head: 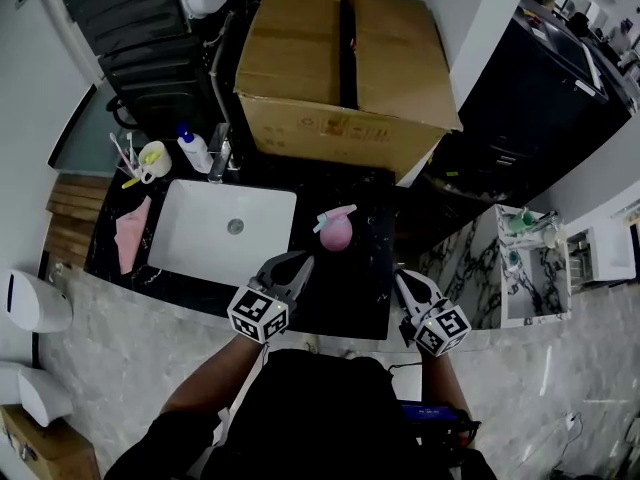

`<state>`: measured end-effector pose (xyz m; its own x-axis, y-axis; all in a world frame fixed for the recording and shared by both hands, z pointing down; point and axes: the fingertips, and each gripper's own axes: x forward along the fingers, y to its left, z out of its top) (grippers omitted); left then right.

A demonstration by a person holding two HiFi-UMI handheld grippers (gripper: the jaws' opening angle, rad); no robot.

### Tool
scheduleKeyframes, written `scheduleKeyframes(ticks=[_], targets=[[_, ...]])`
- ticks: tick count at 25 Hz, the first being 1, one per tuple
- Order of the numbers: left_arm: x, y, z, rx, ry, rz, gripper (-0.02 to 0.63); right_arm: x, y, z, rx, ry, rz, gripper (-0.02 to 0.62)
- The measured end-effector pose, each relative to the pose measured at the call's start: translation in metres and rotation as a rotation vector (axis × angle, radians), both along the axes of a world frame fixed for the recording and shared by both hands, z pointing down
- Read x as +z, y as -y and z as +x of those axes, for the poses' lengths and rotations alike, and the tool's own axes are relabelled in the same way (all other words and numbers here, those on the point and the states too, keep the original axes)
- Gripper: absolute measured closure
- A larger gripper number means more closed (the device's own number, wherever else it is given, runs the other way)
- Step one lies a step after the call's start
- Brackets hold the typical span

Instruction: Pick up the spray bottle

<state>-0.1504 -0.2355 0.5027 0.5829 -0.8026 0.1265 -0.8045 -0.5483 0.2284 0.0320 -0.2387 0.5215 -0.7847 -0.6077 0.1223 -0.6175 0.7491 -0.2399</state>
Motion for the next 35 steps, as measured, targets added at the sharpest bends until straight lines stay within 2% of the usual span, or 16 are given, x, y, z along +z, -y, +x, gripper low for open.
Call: scheduleKeyframes(ticks=[5, 17, 28, 35], targets=[[-0.003, 0.019, 0.004, 0.036, 0.000, 0.010, 0.572, 0.001, 0.004, 0.006, 0.045, -0.008, 0.000, 0.569], [-0.005, 0.063, 0.010, 0.108, 0.051, 0.025, 0.436, 0.003, 0.012, 0.015, 0.131, 0.012, -0.029, 0.569], [0.004, 0.090, 0.034, 0.223, 0.112, 0.028, 0.419, 0.008, 0.012, 0.027, 0.189, 0.013, -0.046, 0.569], [0.013, 0.099, 0.038, 0.240, 0.139, 0.025, 0.420, 0.012, 0.011, 0.037, 0.224, -0.017, -0.045, 0.569]])
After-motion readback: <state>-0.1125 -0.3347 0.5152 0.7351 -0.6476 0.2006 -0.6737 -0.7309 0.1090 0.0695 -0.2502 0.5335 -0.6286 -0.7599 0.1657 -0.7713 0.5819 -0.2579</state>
